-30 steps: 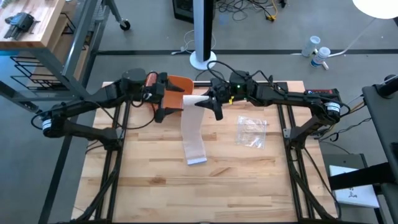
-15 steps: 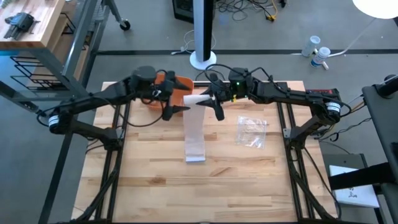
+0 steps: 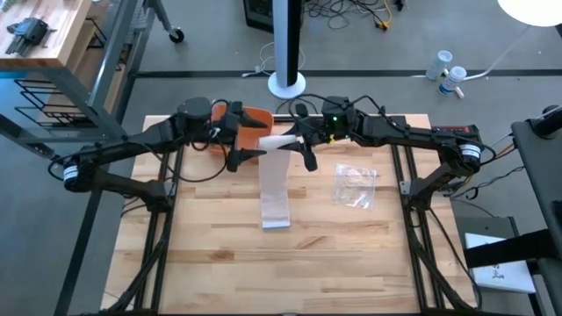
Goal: Roll bandage
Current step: Roll the white bandage
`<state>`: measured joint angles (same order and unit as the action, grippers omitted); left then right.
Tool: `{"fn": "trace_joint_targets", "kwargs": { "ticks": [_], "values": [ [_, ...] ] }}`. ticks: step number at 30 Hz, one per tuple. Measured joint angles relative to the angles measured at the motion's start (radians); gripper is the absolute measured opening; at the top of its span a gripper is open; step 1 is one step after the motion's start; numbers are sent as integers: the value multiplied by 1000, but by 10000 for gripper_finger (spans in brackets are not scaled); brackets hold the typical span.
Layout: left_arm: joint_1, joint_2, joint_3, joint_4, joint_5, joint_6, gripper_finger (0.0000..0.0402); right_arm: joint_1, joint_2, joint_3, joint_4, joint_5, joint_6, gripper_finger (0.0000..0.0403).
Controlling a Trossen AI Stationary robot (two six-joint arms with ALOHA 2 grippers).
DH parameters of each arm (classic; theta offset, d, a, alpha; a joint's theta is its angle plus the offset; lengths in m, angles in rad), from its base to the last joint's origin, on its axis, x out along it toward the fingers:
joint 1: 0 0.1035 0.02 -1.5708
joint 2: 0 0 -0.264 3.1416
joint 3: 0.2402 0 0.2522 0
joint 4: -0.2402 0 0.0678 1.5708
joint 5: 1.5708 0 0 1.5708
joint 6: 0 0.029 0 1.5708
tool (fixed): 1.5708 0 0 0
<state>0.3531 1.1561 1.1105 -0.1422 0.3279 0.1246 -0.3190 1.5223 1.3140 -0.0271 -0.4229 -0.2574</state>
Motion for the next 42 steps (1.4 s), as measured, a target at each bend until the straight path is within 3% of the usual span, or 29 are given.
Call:
{"fn": "trace_joint_targets", "kwargs": {
  "ticks": [9,20,28,32,42],
  "values": [
    [-3,-25,-112,138,-27,-19,354,0,0,0,-49,7,26,88],
    [-4,11,-117,167,-30,31,373,0,0,0,-42,6,-35,89],
    [-5,8,-117,171,-31,88,358,3,0,3,-42,6,-49,89],
    [-5,1,-117,194,-85,61,351,3,-2,3,-41,6,-50,89],
    [-5,34,-119,190,-51,68,367,2,-2,3,-42,7,-99,89]
  ]
}}
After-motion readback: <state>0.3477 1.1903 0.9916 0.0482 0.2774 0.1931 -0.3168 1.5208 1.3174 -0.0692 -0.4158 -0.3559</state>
